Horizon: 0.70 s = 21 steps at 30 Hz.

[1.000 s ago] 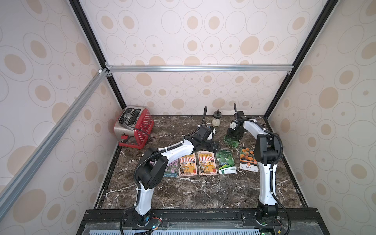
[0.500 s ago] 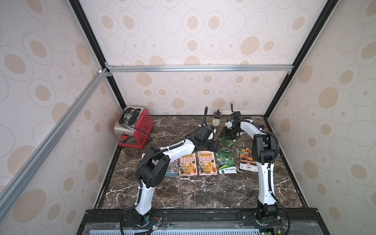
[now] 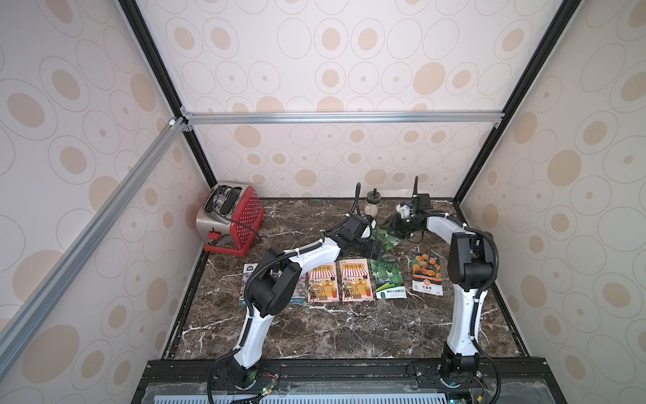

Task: Arrange the seed packets in a row
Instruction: Pick up the seed packet from the center of the board.

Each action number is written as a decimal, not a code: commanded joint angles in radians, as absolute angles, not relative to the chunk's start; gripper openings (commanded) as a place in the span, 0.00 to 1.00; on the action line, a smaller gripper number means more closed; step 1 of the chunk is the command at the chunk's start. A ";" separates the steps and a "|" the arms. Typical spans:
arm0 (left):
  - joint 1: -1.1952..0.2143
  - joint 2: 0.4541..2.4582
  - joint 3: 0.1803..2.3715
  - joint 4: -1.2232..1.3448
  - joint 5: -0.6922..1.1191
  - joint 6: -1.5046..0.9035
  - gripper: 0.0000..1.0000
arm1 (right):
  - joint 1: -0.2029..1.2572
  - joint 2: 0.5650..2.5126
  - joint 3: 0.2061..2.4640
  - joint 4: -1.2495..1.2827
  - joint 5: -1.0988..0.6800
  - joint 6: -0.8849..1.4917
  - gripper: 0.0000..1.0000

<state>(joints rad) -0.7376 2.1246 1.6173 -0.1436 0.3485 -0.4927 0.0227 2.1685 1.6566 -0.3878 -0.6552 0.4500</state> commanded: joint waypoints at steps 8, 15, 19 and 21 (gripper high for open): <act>-0.762 2.281 1.819 -0.136 0.406 -0.485 0.88 | -0.027 2.084 1.585 -0.299 -0.537 0.456 0.51; -0.766 2.423 1.966 -0.119 0.425 -0.490 0.88 | -0.030 2.007 1.505 -0.278 -0.461 0.430 0.51; -0.766 2.490 2.041 -0.124 0.425 -0.486 0.89 | -0.041 1.964 1.455 -0.230 -0.446 0.433 0.51; -0.764 2.517 2.071 -0.128 0.424 -0.481 0.89 | -0.048 1.954 1.449 -0.229 -0.440 0.433 0.51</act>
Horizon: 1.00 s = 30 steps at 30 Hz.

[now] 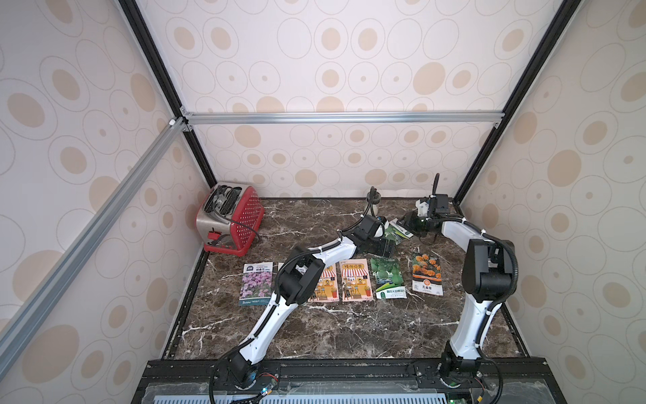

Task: Arrange the seed packets in a row
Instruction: Pick up the seed packet from the center of the board.

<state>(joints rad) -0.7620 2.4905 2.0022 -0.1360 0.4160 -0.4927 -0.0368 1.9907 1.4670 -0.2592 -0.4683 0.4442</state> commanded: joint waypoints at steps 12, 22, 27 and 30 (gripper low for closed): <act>-0.756 2.600 2.131 -0.169 0.420 -0.498 0.89 | -0.071 1.996 1.445 -0.235 -0.370 0.455 0.51; -0.752 2.585 2.092 -0.166 0.426 -0.500 0.89 | -0.086 2.091 1.498 -0.285 -0.299 0.493 0.51; -0.749 2.581 2.083 -0.163 0.430 -0.503 0.89 | -0.087 2.134 1.545 -0.322 -0.271 0.486 0.51; -0.749 2.579 2.077 -0.154 0.434 -0.507 0.89 | -0.089 2.157 1.569 -0.343 -0.258 0.479 0.51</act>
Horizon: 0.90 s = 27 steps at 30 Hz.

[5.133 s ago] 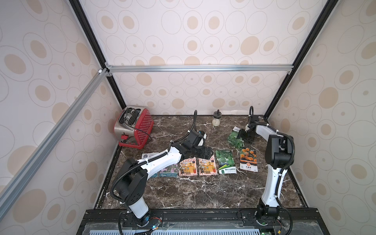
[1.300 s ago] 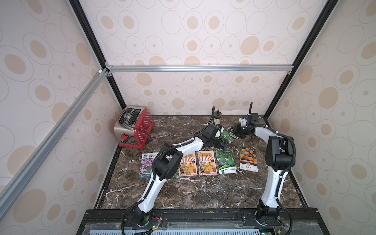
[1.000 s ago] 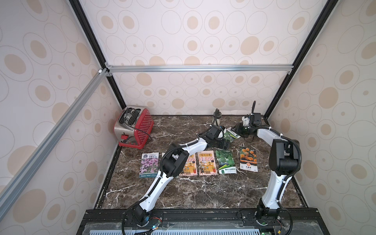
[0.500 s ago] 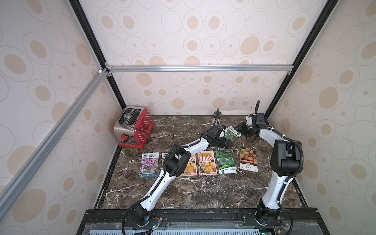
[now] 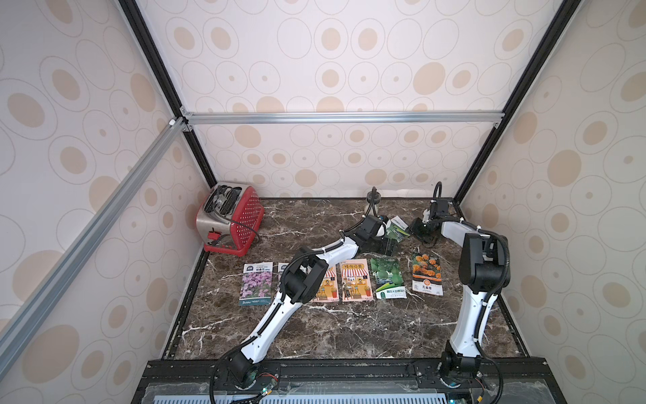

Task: Arrange the seed packets in a row
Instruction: Pick up the seed packet from the center of the board.

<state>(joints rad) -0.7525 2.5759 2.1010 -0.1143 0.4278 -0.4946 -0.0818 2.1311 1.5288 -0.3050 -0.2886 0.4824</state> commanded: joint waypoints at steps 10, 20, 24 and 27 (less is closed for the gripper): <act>-0.744 2.580 2.079 -0.148 0.444 -0.509 0.89 | -0.097 2.248 1.675 -0.392 -0.265 0.460 0.52; -0.742 2.591 2.086 -0.149 0.451 -0.514 0.89 | -0.097 2.298 1.709 -0.362 -0.368 0.512 0.46; -0.739 2.595 2.089 -0.150 0.453 -0.514 0.89 | -0.097 2.294 1.695 -0.339 -0.392 0.524 0.36; -0.738 2.599 2.093 -0.149 0.455 -0.516 0.89 | -0.097 2.282 1.676 -0.310 -0.406 0.528 0.26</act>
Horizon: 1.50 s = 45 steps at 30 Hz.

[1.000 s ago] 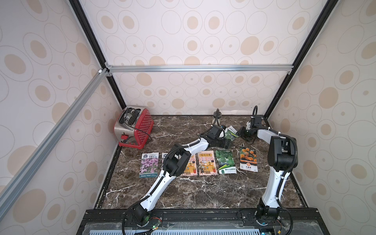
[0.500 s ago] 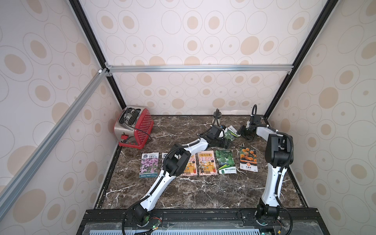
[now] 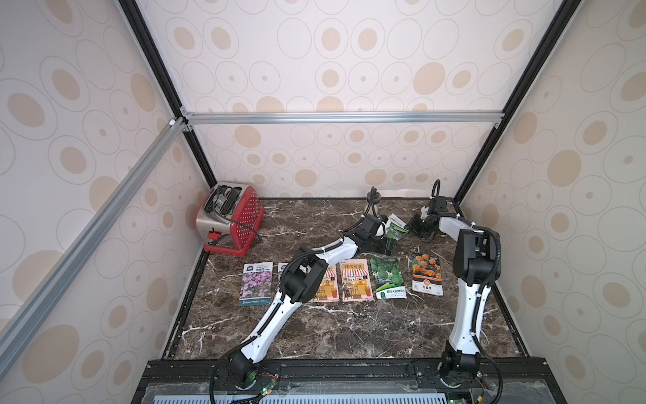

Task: Arrange the seed packets in a row
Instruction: Pick up the seed packet from the center of the board.

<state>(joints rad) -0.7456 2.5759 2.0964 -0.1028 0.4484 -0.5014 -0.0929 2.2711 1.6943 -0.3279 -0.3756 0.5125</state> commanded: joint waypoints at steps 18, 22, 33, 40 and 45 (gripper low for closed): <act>-0.732 2.509 2.171 -0.185 0.423 -0.548 0.89 | -0.097 2.077 1.461 -0.056 -0.418 0.590 0.00; -0.732 2.439 2.151 -0.179 0.398 -0.591 0.90 | -0.097 2.003 1.402 -0.023 -0.405 0.620 0.00; -0.733 2.252 2.013 -0.109 0.298 -0.900 0.93 | -0.091 1.819 1.181 0.169 -0.300 0.793 0.00; -0.749 2.191 1.869 0.006 0.264 -1.144 0.93 | -0.083 1.707 1.090 0.245 -0.195 0.883 0.00; -0.768 2.183 1.787 0.106 0.247 -1.285 0.92 | -0.079 1.658 1.047 0.280 -0.143 0.933 0.00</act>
